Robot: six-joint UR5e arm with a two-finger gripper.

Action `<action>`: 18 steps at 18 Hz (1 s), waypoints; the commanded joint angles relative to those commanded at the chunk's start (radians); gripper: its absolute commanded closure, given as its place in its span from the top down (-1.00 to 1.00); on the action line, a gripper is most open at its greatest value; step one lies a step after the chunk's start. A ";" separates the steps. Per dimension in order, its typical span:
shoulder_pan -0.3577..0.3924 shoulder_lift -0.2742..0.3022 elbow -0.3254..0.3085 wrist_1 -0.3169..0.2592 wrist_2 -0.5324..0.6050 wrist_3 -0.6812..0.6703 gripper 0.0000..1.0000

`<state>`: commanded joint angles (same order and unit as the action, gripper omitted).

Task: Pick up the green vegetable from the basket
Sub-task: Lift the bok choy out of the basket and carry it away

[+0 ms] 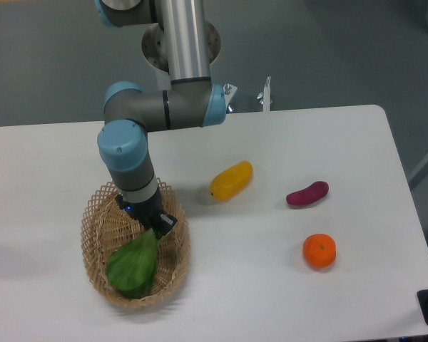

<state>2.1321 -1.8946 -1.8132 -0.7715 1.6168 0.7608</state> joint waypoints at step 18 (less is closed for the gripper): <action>0.443 0.078 0.219 -0.307 -0.130 0.425 -0.32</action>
<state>2.5753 -1.8162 -1.5938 -1.0782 1.4864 1.1853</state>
